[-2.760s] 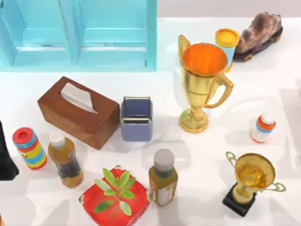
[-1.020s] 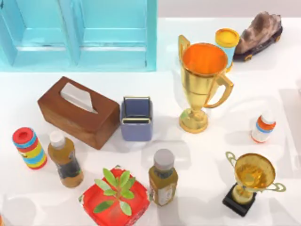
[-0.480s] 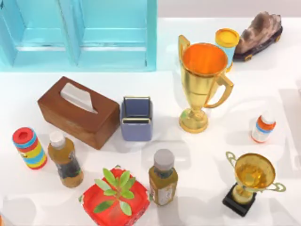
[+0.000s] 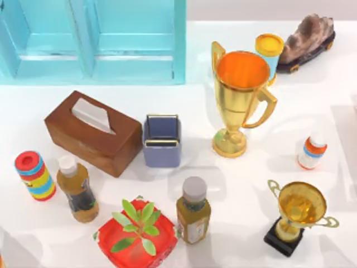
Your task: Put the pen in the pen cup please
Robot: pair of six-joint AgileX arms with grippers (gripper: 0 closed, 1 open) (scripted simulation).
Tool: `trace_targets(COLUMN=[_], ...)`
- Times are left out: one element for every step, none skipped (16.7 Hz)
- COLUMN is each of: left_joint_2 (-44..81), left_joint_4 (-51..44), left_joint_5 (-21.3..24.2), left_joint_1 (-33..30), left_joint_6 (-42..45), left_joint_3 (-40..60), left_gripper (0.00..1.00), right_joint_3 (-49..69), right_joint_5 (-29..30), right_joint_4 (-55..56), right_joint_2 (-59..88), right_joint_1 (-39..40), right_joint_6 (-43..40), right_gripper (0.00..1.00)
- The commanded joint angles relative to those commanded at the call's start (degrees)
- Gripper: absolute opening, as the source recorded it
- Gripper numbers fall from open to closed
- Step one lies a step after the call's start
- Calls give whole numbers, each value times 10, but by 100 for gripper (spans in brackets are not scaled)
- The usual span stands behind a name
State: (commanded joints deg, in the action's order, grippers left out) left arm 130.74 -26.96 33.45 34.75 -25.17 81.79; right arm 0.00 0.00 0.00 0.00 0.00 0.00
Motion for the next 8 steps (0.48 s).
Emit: trace_targets(left_joint_2=[1, 1, 1, 1, 1, 1, 1, 1], left_joint_4=[1, 1, 1, 1, 1, 1, 1, 1], left_joint_5=[0, 0, 0, 0, 0, 0, 0, 0], left_joint_1=[0, 0, 0, 0, 0, 0, 0, 0], left_joint_6=[0, 0, 0, 0, 0, 0, 0, 0], left_joint_3=[0, 0, 0, 0, 0, 0, 0, 0], left_gripper=[100, 100, 100, 100, 92, 85, 77, 70], right_joint_3=[0, 0, 0, 0, 0, 0, 0, 0], right_joint_5=[0, 0, 0, 0, 0, 0, 0, 0], right_joint_4=[0, 0, 0, 0, 0, 0, 0, 0], right_joint_2=[0, 0, 0, 0, 0, 0, 0, 0], right_joint_1=[0, 0, 0, 0, 0, 0, 0, 0], right_joint_6=[0, 0, 0, 0, 0, 0, 0, 0], right_gripper=[100, 100, 100, 100, 100, 100, 100, 100])
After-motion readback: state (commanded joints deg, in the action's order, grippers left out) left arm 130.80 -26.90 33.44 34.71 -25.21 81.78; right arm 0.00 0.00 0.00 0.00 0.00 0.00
